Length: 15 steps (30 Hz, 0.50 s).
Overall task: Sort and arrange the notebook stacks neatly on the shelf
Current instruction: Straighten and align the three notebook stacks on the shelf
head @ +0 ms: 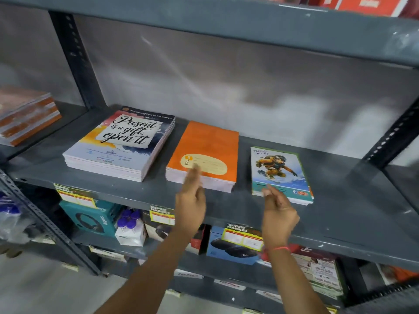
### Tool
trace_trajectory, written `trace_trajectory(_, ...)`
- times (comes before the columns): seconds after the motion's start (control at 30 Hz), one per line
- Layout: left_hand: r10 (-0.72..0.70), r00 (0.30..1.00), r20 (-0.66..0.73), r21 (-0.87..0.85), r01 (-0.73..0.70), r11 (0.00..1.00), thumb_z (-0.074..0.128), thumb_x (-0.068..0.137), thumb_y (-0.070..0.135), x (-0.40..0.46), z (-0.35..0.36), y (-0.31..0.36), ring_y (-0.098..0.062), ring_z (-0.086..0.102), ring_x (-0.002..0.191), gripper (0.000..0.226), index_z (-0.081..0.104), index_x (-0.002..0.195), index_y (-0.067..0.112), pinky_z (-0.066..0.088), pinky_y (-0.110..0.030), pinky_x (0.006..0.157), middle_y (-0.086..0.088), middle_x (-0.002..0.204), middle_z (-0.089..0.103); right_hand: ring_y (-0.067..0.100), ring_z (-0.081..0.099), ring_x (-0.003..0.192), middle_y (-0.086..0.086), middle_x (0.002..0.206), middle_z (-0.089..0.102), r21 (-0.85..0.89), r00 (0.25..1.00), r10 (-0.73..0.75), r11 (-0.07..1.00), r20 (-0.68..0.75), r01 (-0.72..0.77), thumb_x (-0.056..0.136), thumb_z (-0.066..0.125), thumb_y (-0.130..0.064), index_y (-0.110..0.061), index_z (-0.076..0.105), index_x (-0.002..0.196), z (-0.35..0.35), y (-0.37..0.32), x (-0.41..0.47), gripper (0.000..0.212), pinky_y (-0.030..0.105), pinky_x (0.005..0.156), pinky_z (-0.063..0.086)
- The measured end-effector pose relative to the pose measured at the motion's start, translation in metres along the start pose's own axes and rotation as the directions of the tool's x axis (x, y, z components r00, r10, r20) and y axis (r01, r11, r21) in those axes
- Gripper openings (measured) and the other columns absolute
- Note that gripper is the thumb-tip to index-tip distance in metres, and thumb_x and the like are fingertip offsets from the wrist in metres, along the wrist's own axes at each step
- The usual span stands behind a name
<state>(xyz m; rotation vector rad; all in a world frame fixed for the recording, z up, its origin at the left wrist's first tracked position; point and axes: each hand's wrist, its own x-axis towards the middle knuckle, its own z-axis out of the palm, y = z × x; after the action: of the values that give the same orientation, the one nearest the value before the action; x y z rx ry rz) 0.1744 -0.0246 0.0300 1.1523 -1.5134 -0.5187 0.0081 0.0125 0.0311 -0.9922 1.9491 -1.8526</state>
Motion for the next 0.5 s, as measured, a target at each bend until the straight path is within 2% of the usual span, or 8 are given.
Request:
trace_trajectory(0.07,0.040,0.985,0.167,-0.069,-0.029,0.997,0.048,0.087,-0.004,-0.018,0.029,0.018,-0.023,0.064,0.104,0.050,0.040,0.134,0.011,0.047,-0.029,0.094,-0.010,0.128,0.057,-0.019,0.058,0.076,0.001,0.103,0.068,0.043,0.993,-0.046,0.998,-0.109,0.051,0.088,0.058,-0.014,-0.007,0.070,0.107,-0.030,0.007,0.022,0.023,-0.002,0.076,0.042)
trace_trajectory(0.1,0.034,0.974,0.226,-0.094,-0.013,0.995,0.049,0.088,-0.002,-0.024,0.043,0.025,-0.018,0.066,0.091,0.047,0.041,0.133,0.011,0.048,-0.022,0.088,-0.014,0.121,0.062,-0.020,0.058,0.081,0.003,0.110,0.066,0.074,0.987,-0.034,0.996,-0.155,0.046,0.090,0.056,-0.012,-0.006,0.067,0.112,-0.043,0.010,0.035,0.025,0.003,0.082,0.043)
trace_trajectory(0.17,-0.041,0.954,0.296,-0.090,0.071,0.993,0.048,0.091,0.005,-0.031,0.073,0.039,-0.016,0.065,0.087,0.044,0.041,0.134,0.009,0.043,-0.009,0.081,-0.018,0.122,0.062,-0.007,0.056,0.099,0.011,0.125,0.061,0.092,0.986,0.031,0.996,-0.164,-0.016,0.091,0.054,-0.014,-0.006,0.059,0.123,-0.070,0.018,0.062,0.033,0.017,0.093,0.042)
trace_trajectory(0.23,-0.143,0.932,0.334,-0.044,0.167,0.985,0.045,0.094,0.014,-0.032,0.095,0.045,-0.030,0.060,0.107,0.048,0.031,0.140,0.010,0.041,-0.018,0.085,-0.021,0.129,0.056,0.006,0.048,0.114,0.011,0.137,0.052,0.053,0.994,0.099,0.994,-0.044,-0.097,0.092,0.053,-0.019,-0.008,0.050,0.132,-0.087,0.030,0.080,0.041,0.018,0.097,0.034)
trace_trajectory(0.27,-0.189,0.917,0.351,-0.018,0.208,0.978,0.044,0.094,0.017,-0.031,0.102,0.045,-0.031,0.055,0.114,0.052,0.025,0.142,0.011,0.040,-0.024,0.086,-0.021,0.131,0.054,0.009,0.044,0.122,0.010,0.142,0.048,0.027,0.991,0.127,0.991,0.036,-0.128,0.093,0.052,-0.021,-0.010,0.045,0.137,-0.091,0.037,0.085,0.046,0.018,0.099,0.030)
trace_trajectory(0.33,-0.263,0.888,0.378,0.018,0.277,0.961,0.044,0.095,0.020,-0.025,0.112,0.046,-0.025,0.052,0.117,0.059,0.014,0.145,0.012,0.040,-0.024,0.083,-0.016,0.135,0.051,0.013,0.036,0.133,0.006,0.148,0.039,0.000,0.970,0.164,0.986,0.178,-0.167,0.093,0.050,-0.026,-0.013,0.036,0.142,-0.096,0.046,0.091,0.052,0.021,0.105,0.025)
trace_trajectory(0.43,-0.329,0.862,0.385,0.014,0.351,0.936,0.045,0.094,0.015,-0.015,0.120,0.046,-0.025,0.051,0.118,0.061,0.013,0.145,0.011,0.041,-0.026,0.091,-0.014,0.137,0.049,0.006,0.036,0.125,-0.001,0.149,0.037,0.040,0.912,0.192,0.975,0.362,-0.221,0.093,0.050,-0.028,-0.018,0.032,0.144,-0.095,0.048,0.098,0.055,0.021,0.103,0.027)
trace_trajectory(0.5,-0.362,0.849,0.385,0.006,0.391,0.921,0.045,0.094,0.013,-0.012,0.121,0.047,-0.021,0.050,0.115,0.057,0.019,0.145,0.013,0.040,-0.018,0.084,-0.013,0.137,0.048,0.006,0.038,0.119,-0.002,0.144,0.042,0.012,0.870,0.212,0.970,0.446,-0.243,0.093,0.049,-0.030,-0.022,0.031,0.144,-0.094,0.049,0.101,0.055,0.025,0.104,0.030)
